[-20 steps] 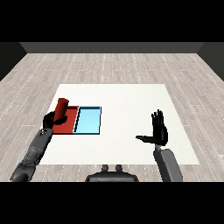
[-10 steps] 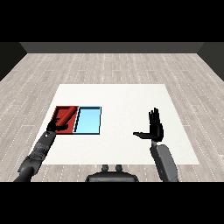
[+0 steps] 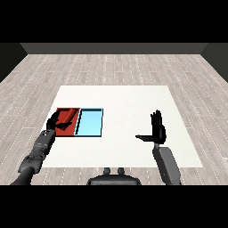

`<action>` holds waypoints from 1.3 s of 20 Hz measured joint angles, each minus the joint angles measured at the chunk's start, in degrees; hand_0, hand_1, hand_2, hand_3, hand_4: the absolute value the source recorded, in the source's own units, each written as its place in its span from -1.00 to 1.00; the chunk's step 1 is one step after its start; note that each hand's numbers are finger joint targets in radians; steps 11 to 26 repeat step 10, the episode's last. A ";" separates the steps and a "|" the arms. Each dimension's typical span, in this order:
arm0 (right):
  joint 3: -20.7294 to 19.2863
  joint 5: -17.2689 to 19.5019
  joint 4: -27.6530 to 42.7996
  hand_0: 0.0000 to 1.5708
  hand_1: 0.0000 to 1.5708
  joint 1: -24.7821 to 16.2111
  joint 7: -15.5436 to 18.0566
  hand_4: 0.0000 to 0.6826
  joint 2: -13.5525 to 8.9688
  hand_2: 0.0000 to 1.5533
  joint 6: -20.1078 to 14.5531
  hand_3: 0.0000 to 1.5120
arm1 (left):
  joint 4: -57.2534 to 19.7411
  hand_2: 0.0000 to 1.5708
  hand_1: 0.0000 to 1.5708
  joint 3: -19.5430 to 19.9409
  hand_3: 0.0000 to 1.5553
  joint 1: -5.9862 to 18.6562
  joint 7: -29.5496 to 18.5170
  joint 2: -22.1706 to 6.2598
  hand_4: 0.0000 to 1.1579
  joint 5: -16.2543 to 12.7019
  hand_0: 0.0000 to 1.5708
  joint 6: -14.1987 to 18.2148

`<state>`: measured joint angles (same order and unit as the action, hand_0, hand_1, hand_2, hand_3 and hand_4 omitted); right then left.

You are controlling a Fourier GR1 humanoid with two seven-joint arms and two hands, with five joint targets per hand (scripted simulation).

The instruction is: Pick the red can and put it in the red box

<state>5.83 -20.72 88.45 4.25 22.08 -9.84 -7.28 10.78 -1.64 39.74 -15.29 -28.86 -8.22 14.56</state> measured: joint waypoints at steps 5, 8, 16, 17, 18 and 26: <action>0.15 -0.55 0.19 -1.00 -1.00 -0.04 0.29 -1.00 -0.01 -1.00 1.19 -1.00 | 9.16 -1.00 -1.00 8.14 -1.00 0.01 -13.29 2.89 -1.00 -9.37 -1.00 -9.53; 0.44 0.02 0.10 -1.00 -1.00 -0.26 0.52 -1.00 -0.28 -1.00 1.38 -1.00 | 14.73 -1.00 -1.00 11.10 -1.00 -1.77 -20.36 7.11 -1.00 -14.04 -1.00 -15.76; 0.67 0.37 0.14 -1.00 -1.00 -0.12 0.62 -1.00 -0.72 -1.00 1.92 -1.00 | 18.93 -1.00 -1.00 11.06 -1.00 -2.99 -23.22 10.55 -1.00 -15.55 -1.00 -18.42; 0.67 0.37 0.14 -1.00 -1.00 -0.12 0.62 -1.00 -0.72 -1.00 1.92 -1.00 | 18.93 -1.00 -1.00 11.06 -1.00 -2.99 -23.22 10.55 -1.00 -15.55 -1.00 -18.42; 0.67 0.37 0.14 -1.00 -1.00 -0.12 0.62 -1.00 -0.72 -1.00 1.92 -1.00 | 18.93 -1.00 -1.00 11.06 -1.00 -2.99 -23.22 10.55 -1.00 -15.55 -1.00 -18.42; 0.67 0.37 0.14 -1.00 -1.00 -0.12 0.62 -1.00 -0.72 -1.00 1.92 -1.00 | 18.93 -1.00 -1.00 11.06 -1.00 -2.99 -23.22 10.55 -1.00 -15.55 -1.00 -18.42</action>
